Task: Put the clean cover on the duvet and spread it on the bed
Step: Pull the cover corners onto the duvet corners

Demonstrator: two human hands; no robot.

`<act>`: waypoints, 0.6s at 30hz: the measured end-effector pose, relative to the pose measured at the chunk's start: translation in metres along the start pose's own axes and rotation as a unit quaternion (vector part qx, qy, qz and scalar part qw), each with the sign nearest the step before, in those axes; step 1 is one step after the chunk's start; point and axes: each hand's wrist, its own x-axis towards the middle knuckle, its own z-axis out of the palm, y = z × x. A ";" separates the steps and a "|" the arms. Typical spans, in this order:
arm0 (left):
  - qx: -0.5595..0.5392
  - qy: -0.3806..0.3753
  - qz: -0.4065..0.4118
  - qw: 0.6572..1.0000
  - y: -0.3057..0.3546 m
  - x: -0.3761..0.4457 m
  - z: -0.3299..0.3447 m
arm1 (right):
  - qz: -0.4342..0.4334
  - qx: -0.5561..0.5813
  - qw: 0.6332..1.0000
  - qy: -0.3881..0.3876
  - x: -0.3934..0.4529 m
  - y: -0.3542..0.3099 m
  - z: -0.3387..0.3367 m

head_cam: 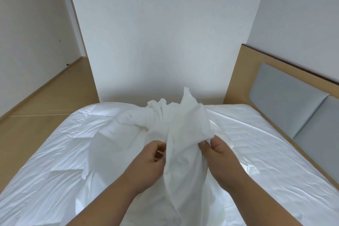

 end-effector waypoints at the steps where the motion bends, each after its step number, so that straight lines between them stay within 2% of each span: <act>1: -0.017 -0.027 -0.011 0.999 0.003 0.001 0.004 | 0.008 0.000 1.000 -0.023 -0.003 0.002 0.000; 4: -0.115 -0.123 -0.030 0.985 0.005 -0.003 0.023 | 0.025 0.004 0.998 -0.061 -0.011 0.006 0.006; 5: -0.156 -0.127 -0.032 0.979 0.004 -0.005 0.032 | 0.030 0.008 0.997 -0.070 -0.013 0.006 0.008; 7: -0.223 -0.083 -0.040 0.970 0.003 -0.009 0.050 | 0.049 0.028 0.996 -0.074 -0.015 0.008 0.014; 9: -0.267 -0.029 -0.048 0.962 0.001 -0.011 0.062 | 0.074 0.043 0.996 -0.033 -0.016 0.011 0.019; 12: -0.319 0.000 -0.064 0.946 -0.006 -0.011 0.065 | 0.103 0.014 0.993 0.061 -0.017 0.021 0.021; 15: -0.344 0.021 -0.065 0.936 -0.015 -0.008 0.059 | 0.119 0.026 0.988 0.090 -0.019 0.025 0.021; 18: -0.347 0.052 -0.079 0.933 -0.016 -0.006 0.051 | 0.120 -0.059 0.984 0.121 -0.022 0.020 0.014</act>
